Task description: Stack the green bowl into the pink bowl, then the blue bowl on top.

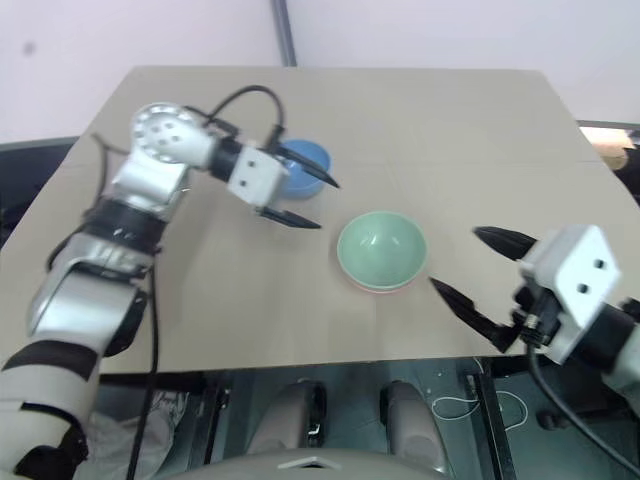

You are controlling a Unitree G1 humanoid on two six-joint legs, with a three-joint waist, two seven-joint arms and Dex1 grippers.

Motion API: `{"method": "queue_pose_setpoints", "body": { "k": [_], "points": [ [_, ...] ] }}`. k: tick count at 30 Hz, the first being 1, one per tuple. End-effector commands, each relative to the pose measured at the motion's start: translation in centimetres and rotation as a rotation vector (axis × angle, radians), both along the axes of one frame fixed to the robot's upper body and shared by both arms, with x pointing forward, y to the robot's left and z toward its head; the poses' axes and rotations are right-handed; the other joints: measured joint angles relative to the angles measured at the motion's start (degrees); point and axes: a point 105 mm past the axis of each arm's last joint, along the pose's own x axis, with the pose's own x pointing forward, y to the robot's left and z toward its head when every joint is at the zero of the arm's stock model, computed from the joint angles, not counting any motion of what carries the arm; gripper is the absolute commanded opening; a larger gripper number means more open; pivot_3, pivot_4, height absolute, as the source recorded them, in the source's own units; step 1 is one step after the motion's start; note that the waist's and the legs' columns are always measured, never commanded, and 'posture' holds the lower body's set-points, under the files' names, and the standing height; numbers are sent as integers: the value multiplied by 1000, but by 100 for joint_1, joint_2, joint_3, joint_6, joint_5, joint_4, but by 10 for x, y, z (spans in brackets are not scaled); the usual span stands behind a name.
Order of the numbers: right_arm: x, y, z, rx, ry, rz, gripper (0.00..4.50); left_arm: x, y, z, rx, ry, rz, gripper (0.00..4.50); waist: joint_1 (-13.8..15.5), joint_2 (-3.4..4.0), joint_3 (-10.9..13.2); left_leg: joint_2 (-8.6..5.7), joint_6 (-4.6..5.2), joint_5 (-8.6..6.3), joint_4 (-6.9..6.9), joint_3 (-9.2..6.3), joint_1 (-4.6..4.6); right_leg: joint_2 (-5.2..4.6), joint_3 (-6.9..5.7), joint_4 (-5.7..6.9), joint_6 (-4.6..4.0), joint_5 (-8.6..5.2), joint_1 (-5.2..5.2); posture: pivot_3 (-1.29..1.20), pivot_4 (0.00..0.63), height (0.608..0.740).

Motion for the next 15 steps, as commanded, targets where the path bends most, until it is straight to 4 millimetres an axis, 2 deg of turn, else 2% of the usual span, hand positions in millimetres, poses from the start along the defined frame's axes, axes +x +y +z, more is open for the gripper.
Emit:
{"method": "queue_pose_setpoints", "body": {
  "k": [1,4,6,9,13,15],
  "points": [
    [13,11,1,13,-18,57,4401,17,29,3,59,-122,225,3533,39,-9,6,1,0,0,-2,-2,-2,1,-5,-1,-1,0,-2,0,150,740],
    [25,20,2,19,-33,115,4401,39,56,-6,190,-251,379,3533,148,-10,7,-9,0,0,10,7,-20,-2,-18,-9,-14,9,-2,0,150,740],
    [30,26,2,22,-40,143,4401,49,62,-10,214,-294,436,3533,189,-12,5,-14,0,0,10,7,-30,-7,-21,-12,-16,10,-4,0,150,740],
    [48,28,7,-4,-133,106,4401,57,59,-15,222,-321,456,3533,230,-13,4,-16,1,0,17,7,-55,-11,-23,-10,-16,12,-27,0,150,740],
    [55,30,4,-13,-141,93,4401,65,41,-30,232,-329,430,3533,274,-14,4,-18,1,0,16,3,-69,-14,-30,-10,-17,13,-37,0,150,740],
    [56,31,2,-21,-148,80,4401,70,33,-29,228,-351,421,3533,269,-14,4,-21,3,-1,15,-2,-74,-15,-35,-11,-17,13,-37,0,150,740]
  ]
}}
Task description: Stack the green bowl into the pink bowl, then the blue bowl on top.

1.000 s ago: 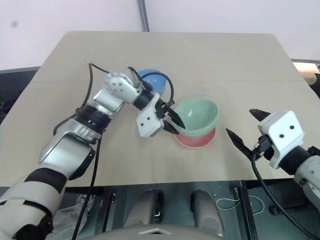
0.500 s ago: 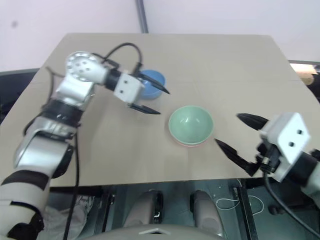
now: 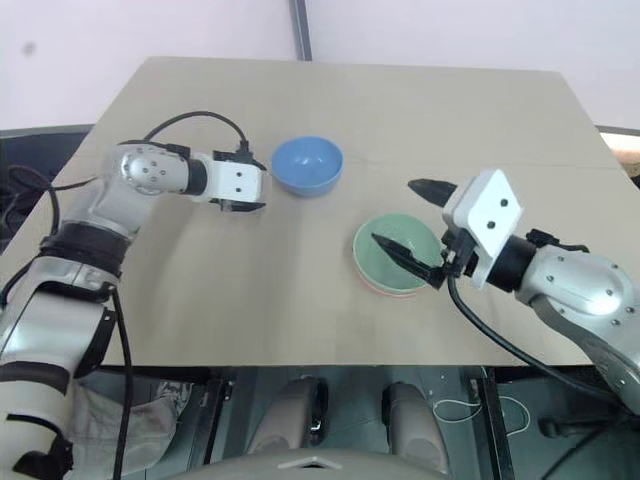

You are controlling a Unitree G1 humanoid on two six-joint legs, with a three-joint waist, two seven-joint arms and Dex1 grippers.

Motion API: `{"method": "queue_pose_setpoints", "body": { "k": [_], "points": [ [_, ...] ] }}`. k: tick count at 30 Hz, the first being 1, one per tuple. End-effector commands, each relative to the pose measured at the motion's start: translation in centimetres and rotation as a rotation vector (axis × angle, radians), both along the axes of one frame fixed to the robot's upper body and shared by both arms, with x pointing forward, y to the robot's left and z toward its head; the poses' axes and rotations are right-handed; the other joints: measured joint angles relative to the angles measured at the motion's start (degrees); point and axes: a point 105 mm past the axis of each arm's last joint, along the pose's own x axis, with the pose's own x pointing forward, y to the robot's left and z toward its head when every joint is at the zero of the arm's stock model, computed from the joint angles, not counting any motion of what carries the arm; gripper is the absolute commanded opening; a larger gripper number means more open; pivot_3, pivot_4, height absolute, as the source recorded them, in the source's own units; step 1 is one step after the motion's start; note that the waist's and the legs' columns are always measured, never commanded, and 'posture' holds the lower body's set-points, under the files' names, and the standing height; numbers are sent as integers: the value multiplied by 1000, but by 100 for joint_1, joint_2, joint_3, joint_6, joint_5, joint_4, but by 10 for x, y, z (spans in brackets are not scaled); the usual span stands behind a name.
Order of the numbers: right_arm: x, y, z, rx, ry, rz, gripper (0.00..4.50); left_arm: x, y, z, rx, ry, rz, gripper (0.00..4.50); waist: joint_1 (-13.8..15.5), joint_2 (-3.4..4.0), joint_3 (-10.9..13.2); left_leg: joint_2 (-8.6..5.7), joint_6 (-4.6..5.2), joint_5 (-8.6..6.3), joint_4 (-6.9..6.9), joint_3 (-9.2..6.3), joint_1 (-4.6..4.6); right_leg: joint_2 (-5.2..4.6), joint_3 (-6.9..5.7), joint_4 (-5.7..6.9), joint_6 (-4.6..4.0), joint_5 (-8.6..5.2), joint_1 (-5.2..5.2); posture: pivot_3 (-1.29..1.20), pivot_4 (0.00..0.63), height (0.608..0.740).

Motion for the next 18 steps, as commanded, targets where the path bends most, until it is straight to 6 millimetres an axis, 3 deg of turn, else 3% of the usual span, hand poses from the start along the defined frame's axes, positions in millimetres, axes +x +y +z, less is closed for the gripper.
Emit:
{"method": "queue_pose_setpoints", "body": {
  "k": [1,13,16,18],
  "points": [
    [-1,1,4,-17,-40,-16,4401,9,-16,19,-10,-89,-41,3533,-18,-1,0,0,0,0,0,1,-2,0,1,0,0,0,-1,0,150,740],
    [-7,-10,-4,-8,-41,-129,4401,20,-23,59,28,-186,-87,3533,-40,-1,0,1,1,-1,1,5,6,1,5,7,1,1,0,0,150,740],
    [-7,-11,-4,-8,-44,-141,4401,24,-45,52,48,-182,-140,3533,1,-2,0,-3,2,-1,3,1,6,0,1,8,2,1,2,0,150,740],
    [-8,-10,-5,-15,-45,-143,4401,21,-59,35,105,-128,-205,3533,4,-3,-2,-5,2,-1,7,-4,6,-2,-5,6,2,1,8,0,150,740]
  ]
}}
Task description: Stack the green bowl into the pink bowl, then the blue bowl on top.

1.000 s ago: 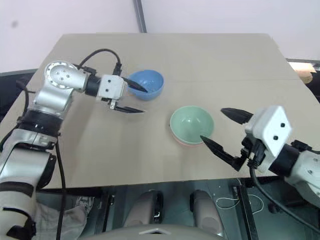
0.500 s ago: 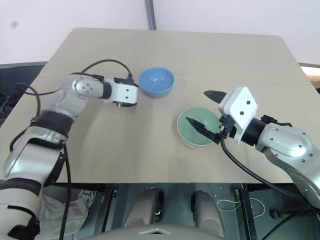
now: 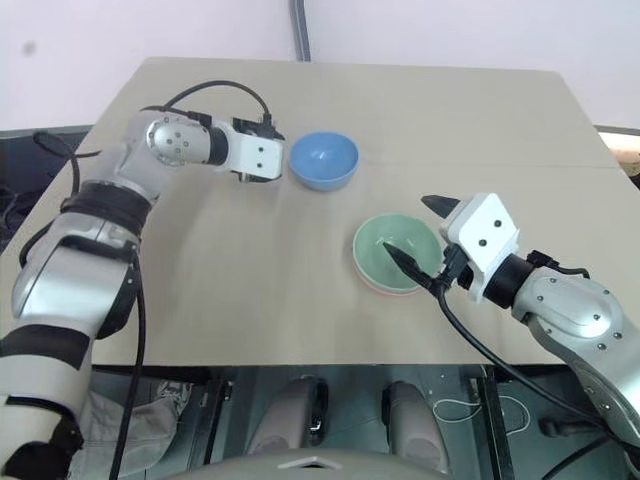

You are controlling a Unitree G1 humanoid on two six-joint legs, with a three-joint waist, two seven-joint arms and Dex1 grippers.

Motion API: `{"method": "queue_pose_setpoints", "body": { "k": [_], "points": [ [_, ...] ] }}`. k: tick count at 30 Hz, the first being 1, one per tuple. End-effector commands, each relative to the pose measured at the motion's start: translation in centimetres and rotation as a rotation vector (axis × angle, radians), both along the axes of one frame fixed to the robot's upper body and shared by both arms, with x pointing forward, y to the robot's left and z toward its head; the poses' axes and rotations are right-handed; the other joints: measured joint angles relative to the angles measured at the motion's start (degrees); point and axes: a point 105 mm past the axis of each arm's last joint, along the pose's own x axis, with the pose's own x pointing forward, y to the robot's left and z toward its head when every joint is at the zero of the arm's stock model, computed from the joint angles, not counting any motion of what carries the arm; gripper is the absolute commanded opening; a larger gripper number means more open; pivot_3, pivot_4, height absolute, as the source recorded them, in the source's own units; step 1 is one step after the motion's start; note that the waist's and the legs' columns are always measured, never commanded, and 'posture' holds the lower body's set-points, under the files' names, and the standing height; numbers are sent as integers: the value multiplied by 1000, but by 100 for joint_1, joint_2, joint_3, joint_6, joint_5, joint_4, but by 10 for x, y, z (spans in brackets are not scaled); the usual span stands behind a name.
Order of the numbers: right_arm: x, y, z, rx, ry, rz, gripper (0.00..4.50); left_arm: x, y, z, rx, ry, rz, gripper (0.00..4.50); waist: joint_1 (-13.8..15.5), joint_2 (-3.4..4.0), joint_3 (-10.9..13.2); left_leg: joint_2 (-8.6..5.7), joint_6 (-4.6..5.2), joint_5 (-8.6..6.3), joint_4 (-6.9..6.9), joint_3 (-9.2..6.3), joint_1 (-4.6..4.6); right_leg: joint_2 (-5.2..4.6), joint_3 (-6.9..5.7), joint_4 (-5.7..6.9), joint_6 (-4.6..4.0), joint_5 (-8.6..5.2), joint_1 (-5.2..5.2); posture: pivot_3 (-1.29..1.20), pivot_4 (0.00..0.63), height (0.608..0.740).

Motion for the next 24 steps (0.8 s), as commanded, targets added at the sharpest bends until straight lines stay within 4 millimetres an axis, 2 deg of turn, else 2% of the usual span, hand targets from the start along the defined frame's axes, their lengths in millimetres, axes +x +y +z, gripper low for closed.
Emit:
{"method": "queue_pose_setpoints", "body": {
  "k": [1,5,6,8,13,14,17,20,24],
  "points": [
    [-6,0,11,-13,-60,-8,4401,-6,-25,-19,118,43,-120,3533,-12,1,-1,-3,0,0,0,2,0,-3,1,0,1,0,2,0,150,740],
    [-10,0,11,-24,-58,-12,4401,-9,-29,-34,178,95,-146,3533,-91,1,0,-2,1,-1,-2,8,-4,-2,9,0,1,1,-8,0,150,740],
    [-11,-1,12,-23,-60,-16,4460,-8,-31,-35,175,105,-146,3284,-115,0,0,0,1,-1,-4,8,-3,1,9,1,1,1,-8,0,150,740],
    [-12,-1,12,-21,-63,-22,4500,-9,-33,-36,179,117,-153,2709,-147,0,0,3,0,-1,-7,4,-1,5,7,2,1,1,-9,0,150,740],
    [-13,-4,14,-19,-70,-41,4500,-10,-38,-35,203,102,-185,198,-159,0,0,1,1,-1,-4,6,-1,2,9,4,2,2,-7,0,150,740],
    [-13,-4,14,-21,-71,-45,4500,-11,-42,-29,180,83,-206,56,-154,0,0,1,1,0,-4,6,-1,2,10,3,3,2,-7,0,150,740],
    [-14,-7,14,-27,-75,-56,4500,-24,-56,-8,80,96,-317,56,-147,0,0,1,1,-1,-4,4,-3,1,7,3,3,2,-7,0,150,740],
    [-15,-11,15,-30,-79,-78,4500,-59,-69,26,-30,223,-511,56,-147,0,1,3,0,-1,-4,4,-8,-1,6,1,2,2,-10,0,150,740],
    [-19,-22,15,-39,-75,-121,4500,-103,-67,62,-75,351,-647,56,-195,4,1,11,0,-1,-6,2,-7,-7,7,2,0,1,-10,0,150,740]
  ]
}}
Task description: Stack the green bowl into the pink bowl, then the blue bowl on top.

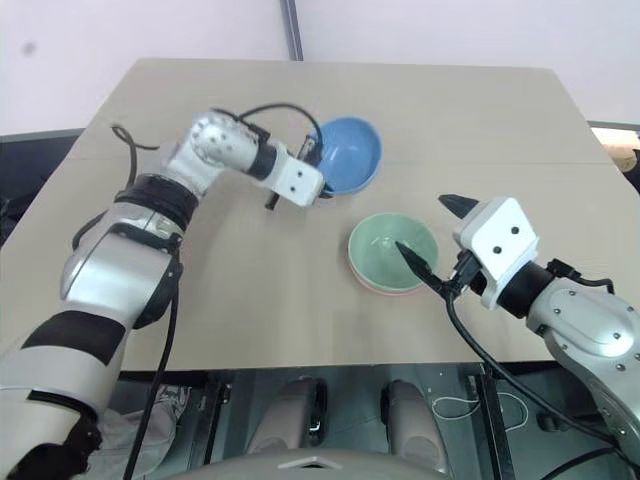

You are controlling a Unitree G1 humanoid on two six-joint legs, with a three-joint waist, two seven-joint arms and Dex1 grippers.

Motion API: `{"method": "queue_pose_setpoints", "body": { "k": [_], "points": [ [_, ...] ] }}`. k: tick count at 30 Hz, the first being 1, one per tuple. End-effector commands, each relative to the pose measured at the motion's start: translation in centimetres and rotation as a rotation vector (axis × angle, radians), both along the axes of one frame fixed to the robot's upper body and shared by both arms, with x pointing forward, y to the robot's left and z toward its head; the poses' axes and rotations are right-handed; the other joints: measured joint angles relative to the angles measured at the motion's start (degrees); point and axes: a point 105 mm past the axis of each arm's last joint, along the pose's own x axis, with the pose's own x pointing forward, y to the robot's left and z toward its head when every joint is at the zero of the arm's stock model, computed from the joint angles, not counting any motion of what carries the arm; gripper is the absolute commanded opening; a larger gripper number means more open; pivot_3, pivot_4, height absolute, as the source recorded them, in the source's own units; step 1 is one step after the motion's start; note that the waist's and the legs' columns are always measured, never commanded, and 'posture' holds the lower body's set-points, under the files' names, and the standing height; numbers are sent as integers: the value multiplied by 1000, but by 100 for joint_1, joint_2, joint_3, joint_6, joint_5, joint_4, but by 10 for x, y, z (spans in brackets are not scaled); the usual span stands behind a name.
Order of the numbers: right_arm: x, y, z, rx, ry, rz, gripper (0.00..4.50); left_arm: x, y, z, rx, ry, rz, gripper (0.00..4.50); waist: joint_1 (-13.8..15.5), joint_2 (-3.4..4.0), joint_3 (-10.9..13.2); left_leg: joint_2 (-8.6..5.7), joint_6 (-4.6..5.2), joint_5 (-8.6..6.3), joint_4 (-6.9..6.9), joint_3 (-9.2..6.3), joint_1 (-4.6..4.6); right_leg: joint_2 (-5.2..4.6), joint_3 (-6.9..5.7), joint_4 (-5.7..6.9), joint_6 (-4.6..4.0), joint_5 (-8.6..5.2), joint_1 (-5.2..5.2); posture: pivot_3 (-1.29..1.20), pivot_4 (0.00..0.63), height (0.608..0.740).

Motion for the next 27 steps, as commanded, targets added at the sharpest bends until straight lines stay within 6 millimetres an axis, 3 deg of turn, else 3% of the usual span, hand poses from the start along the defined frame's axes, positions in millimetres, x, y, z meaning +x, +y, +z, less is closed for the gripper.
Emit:
{"method": "queue_pose_setpoints", "body": {
  "k": [1,7,12,17,23,27],
  "points": [
    [-8,-9,10,-15,-51,-38,4500,-41,2,43,-48,68,-123,56,-41,8,-4,3,0,0,-3,-7,5,0,4,1,0,0,0,0,150,740],
    [-14,-24,6,-9,-40,-97,4500,-67,3,18,66,116,-237,56,18,19,-11,-5,2,2,9,-4,36,5,9,25,2,-2,20,0,150,740],
    [-18,-27,2,-3,-34,-106,4500,-75,-9,-2,115,87,-347,56,17,18,-10,-7,24,18,21,15,38,3,17,28,1,-4,27,0,150,740],
    [-18,-26,1,-6,-37,-108,4500,-69,-21,2,28,46,-371,56,12,18,-10,-13,26,19,21,23,40,4,25,26,2,-3,27,0,150,740],
    [-17,-27,0,-10,-30,-104,4500,-61,-3,4,23,51,-266,56,-27,21,-11,-6,26,19,9,22,34,18,32,27,13,4,8,0,150,740],
    [-10,-31,1,-18,-33,-104,4500,-61,-16,-1,13,16,-302,56,52,20,-11,-9,26,19,15,19,27,10,23,25,13,3,10,0,150,740]
  ]
}}
